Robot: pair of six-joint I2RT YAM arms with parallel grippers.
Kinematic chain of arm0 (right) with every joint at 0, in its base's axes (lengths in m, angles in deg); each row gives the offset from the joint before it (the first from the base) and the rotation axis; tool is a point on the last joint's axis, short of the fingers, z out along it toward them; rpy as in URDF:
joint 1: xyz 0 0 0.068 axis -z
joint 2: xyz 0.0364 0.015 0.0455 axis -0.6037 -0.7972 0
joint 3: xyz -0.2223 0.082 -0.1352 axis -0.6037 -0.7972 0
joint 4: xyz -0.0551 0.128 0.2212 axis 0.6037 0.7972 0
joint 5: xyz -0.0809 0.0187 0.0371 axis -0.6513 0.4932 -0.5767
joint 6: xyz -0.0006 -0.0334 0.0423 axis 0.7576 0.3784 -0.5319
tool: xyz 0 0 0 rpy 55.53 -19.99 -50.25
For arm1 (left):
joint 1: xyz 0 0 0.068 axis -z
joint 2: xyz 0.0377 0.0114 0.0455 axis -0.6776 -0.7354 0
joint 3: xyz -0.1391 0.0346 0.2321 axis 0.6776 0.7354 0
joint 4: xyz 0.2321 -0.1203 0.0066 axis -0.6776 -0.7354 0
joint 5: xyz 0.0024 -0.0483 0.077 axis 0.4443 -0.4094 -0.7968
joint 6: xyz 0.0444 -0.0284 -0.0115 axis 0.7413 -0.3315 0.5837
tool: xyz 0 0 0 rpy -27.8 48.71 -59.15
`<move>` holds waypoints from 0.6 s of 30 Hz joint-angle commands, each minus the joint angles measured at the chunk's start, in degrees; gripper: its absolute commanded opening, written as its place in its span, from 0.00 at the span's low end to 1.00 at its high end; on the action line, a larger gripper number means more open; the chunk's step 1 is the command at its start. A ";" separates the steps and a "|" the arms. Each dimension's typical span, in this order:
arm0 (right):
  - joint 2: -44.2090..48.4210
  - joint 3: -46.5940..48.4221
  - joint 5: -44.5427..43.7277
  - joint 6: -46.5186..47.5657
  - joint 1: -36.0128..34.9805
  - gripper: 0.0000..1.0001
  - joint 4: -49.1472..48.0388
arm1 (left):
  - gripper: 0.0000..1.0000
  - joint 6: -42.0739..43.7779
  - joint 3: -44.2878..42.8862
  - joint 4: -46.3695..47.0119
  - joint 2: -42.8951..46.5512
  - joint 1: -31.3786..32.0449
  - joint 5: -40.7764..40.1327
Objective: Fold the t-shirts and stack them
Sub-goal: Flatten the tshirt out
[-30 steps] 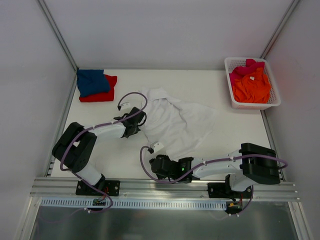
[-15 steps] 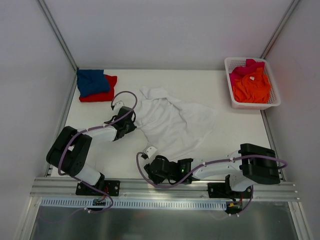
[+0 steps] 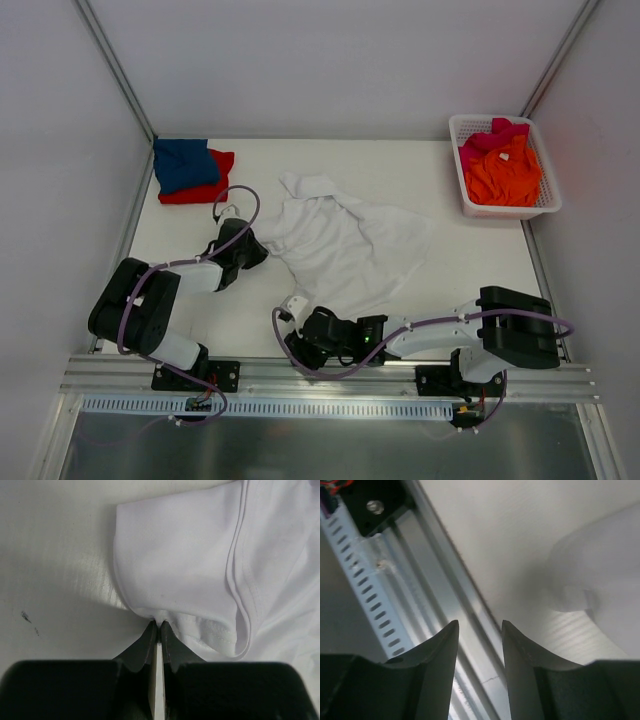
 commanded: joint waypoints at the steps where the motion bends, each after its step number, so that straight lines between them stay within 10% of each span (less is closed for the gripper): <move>1: 0.30 0.73 -8.71 0.52 1.08 0.43 3.26 | 0.00 1.87 2.30 -4.51 0.87 -1.03 1.52; 8: -0.49 4.34 -28.85 1.49 0.29 0.43 13.38 | 0.00 2.05 2.03 -4.33 0.26 -1.99 2.66; 18: -2.25 5.04 -30.00 0.52 -0.67 0.43 13.56 | 0.00 2.14 1.77 -3.98 -0.09 -2.34 3.10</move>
